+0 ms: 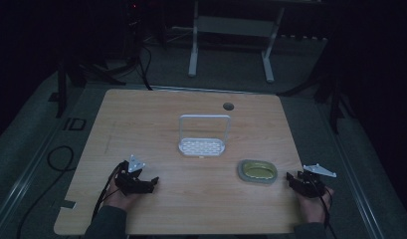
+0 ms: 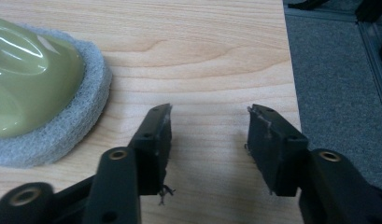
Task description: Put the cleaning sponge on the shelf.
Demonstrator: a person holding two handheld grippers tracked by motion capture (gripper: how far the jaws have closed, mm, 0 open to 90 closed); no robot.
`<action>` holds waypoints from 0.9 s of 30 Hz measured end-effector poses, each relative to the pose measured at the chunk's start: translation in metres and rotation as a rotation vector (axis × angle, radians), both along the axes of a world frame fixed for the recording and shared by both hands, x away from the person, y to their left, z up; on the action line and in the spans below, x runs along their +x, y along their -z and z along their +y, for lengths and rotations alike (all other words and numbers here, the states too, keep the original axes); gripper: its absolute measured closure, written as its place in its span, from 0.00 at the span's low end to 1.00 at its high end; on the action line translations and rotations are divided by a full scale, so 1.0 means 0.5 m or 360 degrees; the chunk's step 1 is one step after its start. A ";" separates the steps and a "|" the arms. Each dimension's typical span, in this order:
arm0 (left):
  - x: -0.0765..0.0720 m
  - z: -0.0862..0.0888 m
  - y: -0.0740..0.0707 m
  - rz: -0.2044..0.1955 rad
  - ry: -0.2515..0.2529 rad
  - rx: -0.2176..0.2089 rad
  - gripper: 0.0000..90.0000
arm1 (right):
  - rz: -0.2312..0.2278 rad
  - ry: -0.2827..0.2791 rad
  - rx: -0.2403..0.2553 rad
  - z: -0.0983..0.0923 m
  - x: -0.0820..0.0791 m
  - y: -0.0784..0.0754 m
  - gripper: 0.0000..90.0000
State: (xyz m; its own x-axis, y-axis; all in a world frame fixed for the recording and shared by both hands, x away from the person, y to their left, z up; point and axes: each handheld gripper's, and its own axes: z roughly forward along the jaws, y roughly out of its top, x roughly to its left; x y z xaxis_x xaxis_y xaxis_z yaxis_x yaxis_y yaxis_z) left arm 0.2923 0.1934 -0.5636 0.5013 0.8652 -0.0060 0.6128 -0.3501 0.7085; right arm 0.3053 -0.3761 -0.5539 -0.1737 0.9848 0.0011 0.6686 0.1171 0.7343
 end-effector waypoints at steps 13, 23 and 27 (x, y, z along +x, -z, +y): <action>0.000 0.000 0.000 -0.0001 0.0004 -0.0001 0.13 | -0.0208 -0.0114 -0.0151 0.049 -0.027 -0.076 0.78; 0.000 0.000 0.000 0.0001 0.0006 0.0001 0.13 | -0.0305 -0.0331 -0.0143 0.111 -0.035 -0.127 1.00; 0.000 0.000 0.000 0.0001 0.0005 0.0002 0.13 | -0.0301 -0.0453 -0.0142 0.149 -0.036 -0.132 1.00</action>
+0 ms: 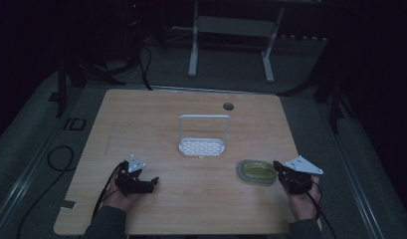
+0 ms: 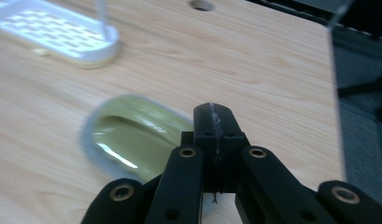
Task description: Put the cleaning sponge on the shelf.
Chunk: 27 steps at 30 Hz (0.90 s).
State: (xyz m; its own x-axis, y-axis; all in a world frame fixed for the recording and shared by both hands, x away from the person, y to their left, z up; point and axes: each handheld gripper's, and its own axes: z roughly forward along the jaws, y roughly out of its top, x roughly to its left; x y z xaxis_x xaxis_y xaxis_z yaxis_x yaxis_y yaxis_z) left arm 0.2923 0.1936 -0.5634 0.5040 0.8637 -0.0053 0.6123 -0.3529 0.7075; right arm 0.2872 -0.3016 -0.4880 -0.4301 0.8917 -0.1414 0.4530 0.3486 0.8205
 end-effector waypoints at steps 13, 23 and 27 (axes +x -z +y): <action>0.000 0.000 0.000 0.0000 -0.0001 -0.0002 0.13 | 0.0068 -0.0254 -0.0081 0.102 0.011 0.025 1.00; 0.000 0.000 0.000 0.0000 0.0000 -0.0002 0.13 | 0.0133 -0.0323 -0.0206 0.145 0.045 0.053 1.00; 0.000 0.000 0.000 0.0000 -0.0001 -0.0001 0.13 | 0.0138 -0.0315 -0.0239 0.148 0.058 0.054 1.00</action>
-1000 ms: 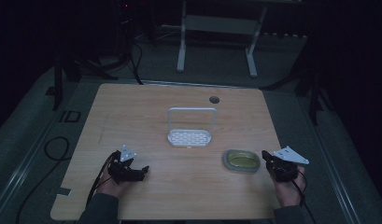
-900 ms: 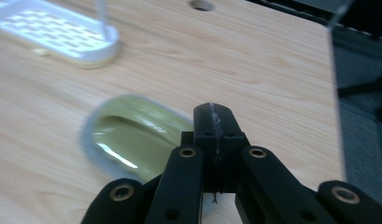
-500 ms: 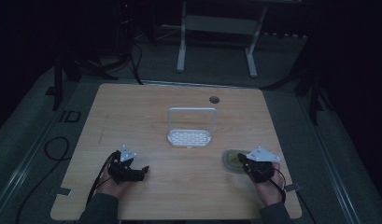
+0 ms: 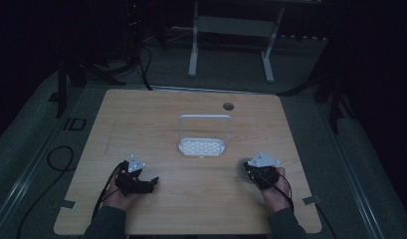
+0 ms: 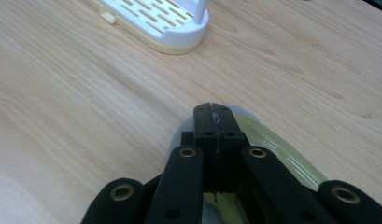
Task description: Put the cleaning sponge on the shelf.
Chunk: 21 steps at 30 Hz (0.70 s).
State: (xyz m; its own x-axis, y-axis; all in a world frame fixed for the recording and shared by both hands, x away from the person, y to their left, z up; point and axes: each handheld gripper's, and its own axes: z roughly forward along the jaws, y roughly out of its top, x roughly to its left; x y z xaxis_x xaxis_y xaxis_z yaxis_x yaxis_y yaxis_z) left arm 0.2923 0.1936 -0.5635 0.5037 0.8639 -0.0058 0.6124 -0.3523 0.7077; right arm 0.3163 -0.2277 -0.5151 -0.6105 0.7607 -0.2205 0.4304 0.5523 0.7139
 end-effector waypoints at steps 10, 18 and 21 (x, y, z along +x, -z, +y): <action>0.000 0.000 0.000 0.0000 -0.0001 -0.0002 0.13 | 0.0029 0.0076 -0.0001 -0.014 0.049 -0.006 1.00; 0.000 0.000 0.000 -0.0001 -0.0002 -0.0004 0.13 | 0.0048 0.0066 0.0124 -0.039 0.054 -0.042 0.90; 0.000 0.000 0.000 -0.0001 -0.0002 -0.0004 0.13 | 0.0057 0.0070 0.0127 -0.048 0.061 -0.052 0.82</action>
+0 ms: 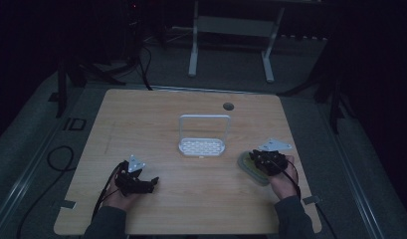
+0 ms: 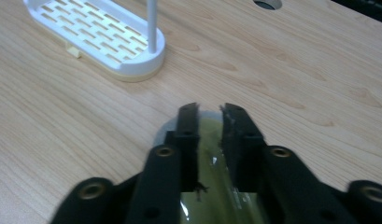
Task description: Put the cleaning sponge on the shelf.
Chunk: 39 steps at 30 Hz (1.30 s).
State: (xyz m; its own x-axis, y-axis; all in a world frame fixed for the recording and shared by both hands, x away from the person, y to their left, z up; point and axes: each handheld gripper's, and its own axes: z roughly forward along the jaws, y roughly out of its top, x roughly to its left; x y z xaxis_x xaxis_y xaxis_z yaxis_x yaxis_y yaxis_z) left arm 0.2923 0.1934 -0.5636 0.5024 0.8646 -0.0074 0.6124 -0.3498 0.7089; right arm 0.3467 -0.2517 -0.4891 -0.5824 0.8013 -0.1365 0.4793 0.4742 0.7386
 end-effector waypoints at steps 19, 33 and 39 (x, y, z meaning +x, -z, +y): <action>0.000 0.000 0.000 0.0002 0.0001 0.0002 0.13 | 0.0123 0.0000 -0.0120 -0.036 0.026 -0.031 0.54; 0.000 0.000 0.000 0.0001 0.0001 0.0002 0.13 | 0.0239 -0.0069 -0.0218 -0.032 0.040 -0.036 0.51; 0.000 0.000 0.000 0.0001 0.0001 0.0001 0.13 | 0.0308 -0.0110 -0.0275 -0.025 0.051 -0.036 0.51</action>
State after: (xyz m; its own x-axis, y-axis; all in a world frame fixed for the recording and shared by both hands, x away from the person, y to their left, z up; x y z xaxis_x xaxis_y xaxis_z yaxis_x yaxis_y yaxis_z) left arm 0.2923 0.1935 -0.5635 0.5031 0.8642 -0.0069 0.6125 -0.3510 0.7083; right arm 0.3720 -0.2642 -0.4711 -0.6638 0.7330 -0.1487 0.5657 0.6221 0.5413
